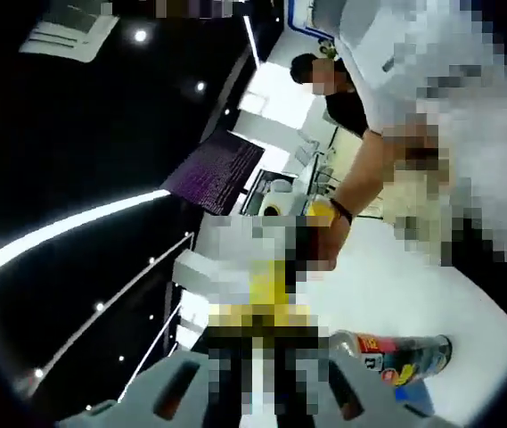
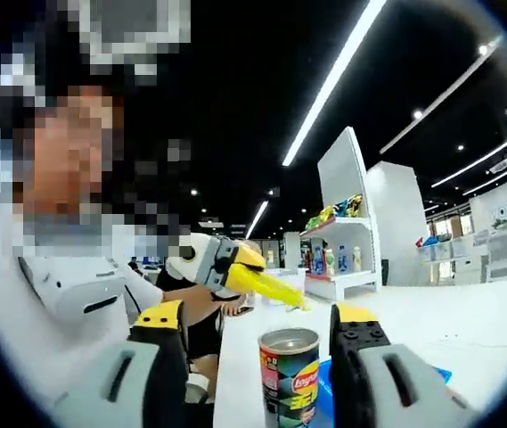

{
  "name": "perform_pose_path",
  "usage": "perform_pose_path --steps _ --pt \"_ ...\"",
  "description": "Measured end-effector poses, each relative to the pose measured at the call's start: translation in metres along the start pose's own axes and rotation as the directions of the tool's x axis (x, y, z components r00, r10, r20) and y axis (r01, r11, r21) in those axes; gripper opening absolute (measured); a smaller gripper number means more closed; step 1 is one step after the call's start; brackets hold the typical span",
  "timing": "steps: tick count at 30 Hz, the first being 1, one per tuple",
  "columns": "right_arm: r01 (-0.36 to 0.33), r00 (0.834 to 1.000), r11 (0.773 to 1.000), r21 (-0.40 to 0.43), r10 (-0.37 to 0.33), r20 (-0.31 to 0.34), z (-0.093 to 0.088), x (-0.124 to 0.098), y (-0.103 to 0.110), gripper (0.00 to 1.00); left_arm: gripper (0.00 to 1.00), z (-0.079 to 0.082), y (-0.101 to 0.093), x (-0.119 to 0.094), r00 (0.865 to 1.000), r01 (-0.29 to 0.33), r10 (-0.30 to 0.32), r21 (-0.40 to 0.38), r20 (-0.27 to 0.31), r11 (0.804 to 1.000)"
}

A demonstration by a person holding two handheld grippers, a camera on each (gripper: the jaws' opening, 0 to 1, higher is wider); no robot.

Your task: Open the lid of the chip container on the table, take out the chips, place them into the box in front of the container, and close the lid

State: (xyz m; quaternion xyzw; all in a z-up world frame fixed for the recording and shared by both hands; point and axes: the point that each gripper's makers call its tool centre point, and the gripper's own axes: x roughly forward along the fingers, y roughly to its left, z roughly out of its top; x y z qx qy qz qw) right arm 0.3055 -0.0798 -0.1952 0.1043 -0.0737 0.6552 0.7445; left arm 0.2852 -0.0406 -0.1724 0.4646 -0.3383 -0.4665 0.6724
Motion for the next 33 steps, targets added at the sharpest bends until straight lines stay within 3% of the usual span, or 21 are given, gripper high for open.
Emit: perform_pose_path --steps 1,2,3,4,8,11,12,17,21,33 --pt "-0.002 1.000 1.000 0.015 0.002 -0.004 -0.001 0.001 -0.001 0.64 0.05 0.001 -0.002 0.000 1.000 0.008 -0.008 -0.003 0.001 1.000" --pt "-0.004 1.000 1.000 0.029 0.004 -0.021 -0.003 0.003 -0.003 0.64 0.05 0.003 0.006 -0.002 0.999 -0.039 0.039 0.061 0.000 0.997" --pt "-0.008 1.000 1.000 0.029 0.008 -0.017 -0.002 0.005 -0.003 0.64 0.05 0.004 0.008 -0.002 0.999 -0.054 0.054 0.077 0.003 0.996" --pt "-0.012 0.999 0.999 0.040 0.013 -0.030 -0.004 0.008 -0.003 0.64 0.05 0.004 0.004 -0.002 0.999 -0.033 0.033 0.051 0.004 0.998" --pt "-0.031 0.999 0.999 0.018 0.032 -0.030 0.001 0.016 0.001 0.63 0.05 0.002 0.000 -0.003 1.000 -0.016 0.016 0.128 0.000 0.992" --pt "-0.029 0.999 0.999 0.015 0.029 -0.041 0.004 0.020 -0.001 0.61 0.05 0.000 -0.002 -0.005 1.000 -0.017 0.017 0.143 -0.002 0.990" --pt "-0.021 0.997 0.999 0.037 0.024 -0.072 0.000 0.020 -0.003 0.60 0.05 0.000 -0.002 -0.005 1.000 -0.020 0.021 0.146 -0.006 0.989" --pt "-0.033 0.996 0.998 0.051 0.037 -0.077 0.001 0.027 -0.003 0.59 0.05 -0.002 -0.010 -0.004 1.000 0.000 0.004 0.201 -0.021 0.979" --pt "-0.055 0.991 0.998 0.035 0.059 -0.117 -0.003 0.032 0.001 0.57 0.05 -0.004 -0.016 -0.004 1.000 0.008 -0.003 0.199 -0.025 0.980" --pt "-0.044 0.992 0.999 0.018 0.046 -0.122 -0.004 0.037 -0.005 0.49 0.05 -0.007 -0.025 -0.004 1.000 0.008 -0.003 0.205 -0.028 0.979"
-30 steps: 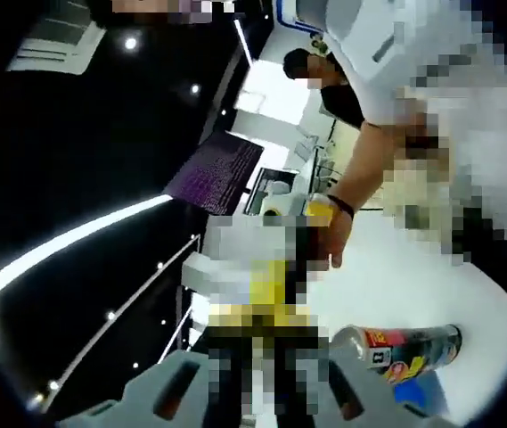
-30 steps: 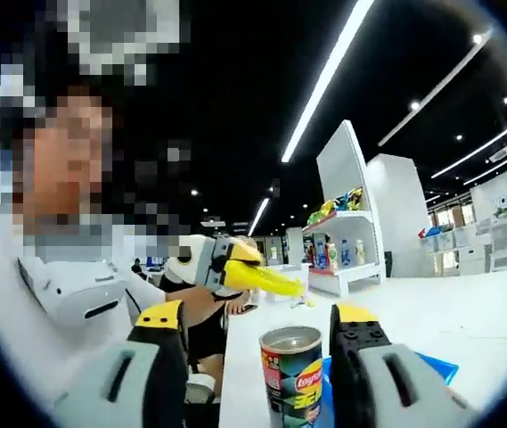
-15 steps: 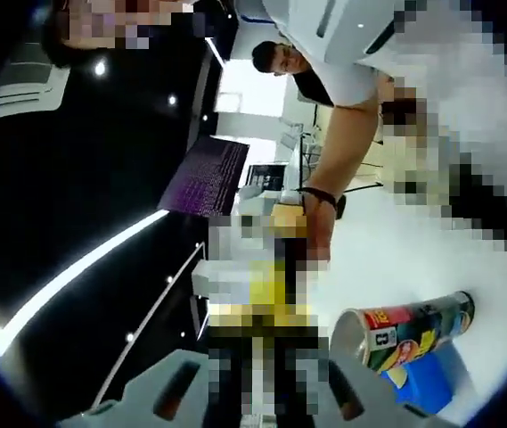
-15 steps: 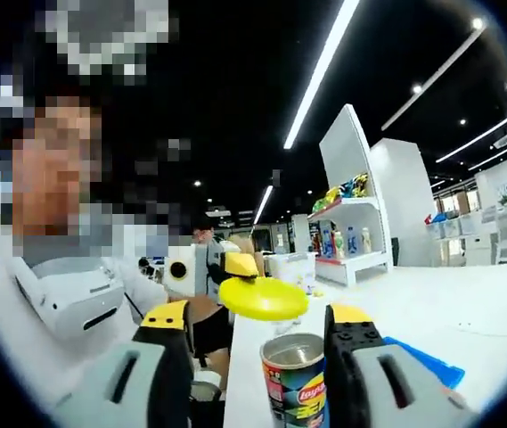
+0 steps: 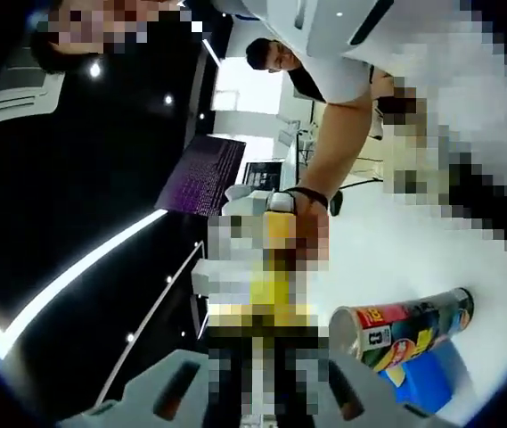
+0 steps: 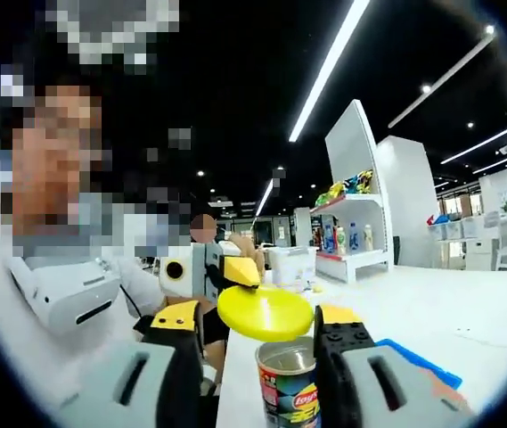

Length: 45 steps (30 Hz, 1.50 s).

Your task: Open the lid of the chip container on the table, take out the chips, place them into the box in front of the container, and close the lid

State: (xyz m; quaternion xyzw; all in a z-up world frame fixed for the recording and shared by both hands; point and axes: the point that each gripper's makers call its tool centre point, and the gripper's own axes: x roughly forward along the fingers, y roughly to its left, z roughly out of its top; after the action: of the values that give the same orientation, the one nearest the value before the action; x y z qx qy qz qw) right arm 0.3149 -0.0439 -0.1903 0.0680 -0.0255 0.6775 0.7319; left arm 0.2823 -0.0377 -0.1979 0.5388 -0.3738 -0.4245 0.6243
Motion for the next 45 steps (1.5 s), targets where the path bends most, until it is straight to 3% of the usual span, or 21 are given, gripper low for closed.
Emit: perform_pose_path --steps 9,28,30,35,45 --pt "0.004 1.000 1.000 0.022 -0.004 -0.001 0.000 0.001 -0.003 0.47 0.05 -0.001 0.002 -0.001 1.000 -0.014 0.014 -0.007 0.006 1.000" --pt "0.040 0.999 0.999 -0.032 -0.041 -0.033 -0.013 0.007 -0.010 0.43 0.06 -0.002 -0.001 -0.001 1.000 -0.004 0.004 -0.012 0.006 1.000" --pt "0.036 0.999 0.999 -0.036 -0.037 -0.034 -0.014 0.008 -0.009 0.43 0.06 -0.012 -0.002 0.000 1.000 0.006 -0.006 -0.021 0.001 1.000" --pt "0.037 0.998 0.998 -0.052 -0.039 -0.050 -0.018 0.010 -0.008 0.43 0.06 -0.018 -0.006 -0.002 1.000 0.023 -0.023 -0.033 -0.002 0.999" --pt "0.049 0.997 0.996 -0.073 -0.053 -0.054 -0.019 0.012 -0.011 0.43 0.12 -0.019 -0.008 -0.004 1.000 0.030 -0.030 -0.056 -0.006 0.998"
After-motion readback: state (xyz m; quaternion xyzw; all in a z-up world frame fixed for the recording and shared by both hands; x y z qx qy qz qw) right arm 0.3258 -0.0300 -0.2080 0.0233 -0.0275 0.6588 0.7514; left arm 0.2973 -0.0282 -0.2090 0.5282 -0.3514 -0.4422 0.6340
